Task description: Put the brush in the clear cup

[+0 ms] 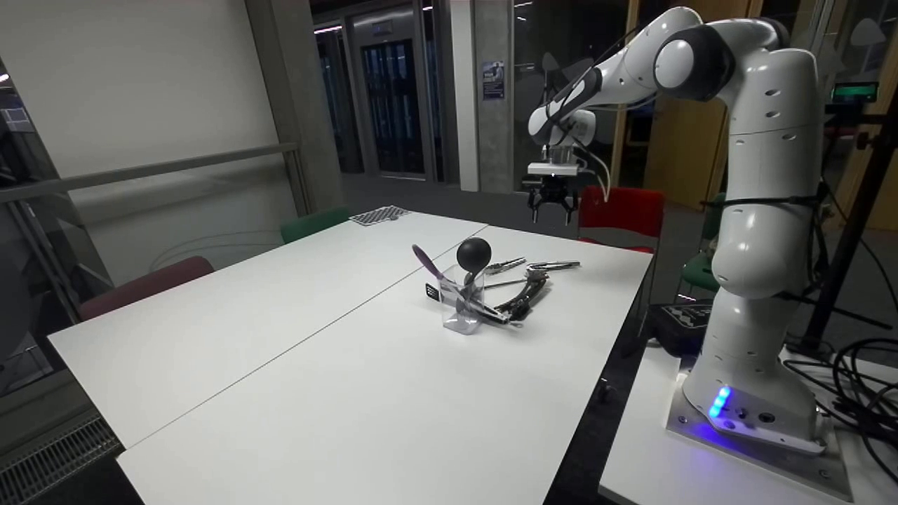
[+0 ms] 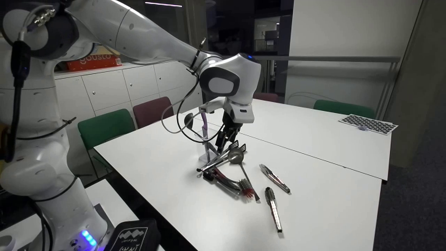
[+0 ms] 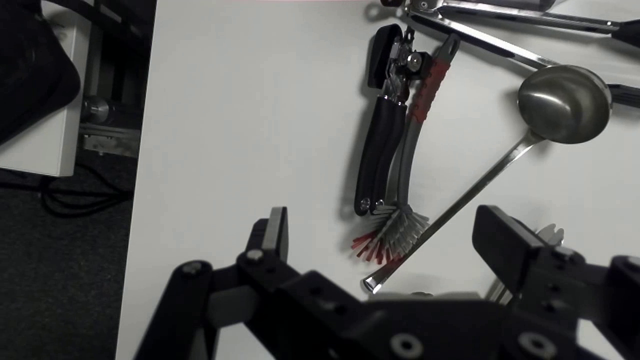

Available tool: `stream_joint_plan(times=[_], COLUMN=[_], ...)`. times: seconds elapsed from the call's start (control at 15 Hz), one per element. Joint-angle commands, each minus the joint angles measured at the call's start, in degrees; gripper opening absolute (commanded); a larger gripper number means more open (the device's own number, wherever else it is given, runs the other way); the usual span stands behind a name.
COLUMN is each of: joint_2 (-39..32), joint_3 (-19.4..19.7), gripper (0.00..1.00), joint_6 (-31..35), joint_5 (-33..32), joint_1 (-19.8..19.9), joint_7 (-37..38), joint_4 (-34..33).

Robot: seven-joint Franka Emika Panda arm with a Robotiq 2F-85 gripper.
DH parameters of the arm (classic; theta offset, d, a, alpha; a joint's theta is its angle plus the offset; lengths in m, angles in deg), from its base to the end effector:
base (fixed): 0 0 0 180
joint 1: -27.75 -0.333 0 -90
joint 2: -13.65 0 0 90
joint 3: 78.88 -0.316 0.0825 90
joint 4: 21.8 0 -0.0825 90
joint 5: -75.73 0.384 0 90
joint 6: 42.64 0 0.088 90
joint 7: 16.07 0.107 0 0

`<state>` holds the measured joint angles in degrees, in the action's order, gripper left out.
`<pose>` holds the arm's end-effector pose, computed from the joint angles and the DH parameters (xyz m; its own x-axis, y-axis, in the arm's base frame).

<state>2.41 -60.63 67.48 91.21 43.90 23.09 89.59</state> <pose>0.4874 -0.3041 0.3722 0.1592 -0.9497 -0.2696 -0.9860 -0.1665 0.0043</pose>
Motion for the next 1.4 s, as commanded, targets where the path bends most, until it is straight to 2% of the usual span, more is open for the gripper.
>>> stream_joint_plan(times=[0.0, 0.27, 0.67, 1.33], joint_2=[-0.2, -0.2, -8.8, -25.0], joint_3=[-0.1, -0.1, -1.5, -3.0], gripper=[1.0, 1.0, 1.0, 1.0], joint_6=[-0.2, -0.3, -1.9, -5.0], joint_5=[0.0, 0.0, 2.4, 5.1], joint_1=[0.2, 0.4, 1.0, 2.4], joint_7=[0.1, 0.2, -2.3, -1.1], joint_4=[-0.3, -0.5, -6.8, -22.1])
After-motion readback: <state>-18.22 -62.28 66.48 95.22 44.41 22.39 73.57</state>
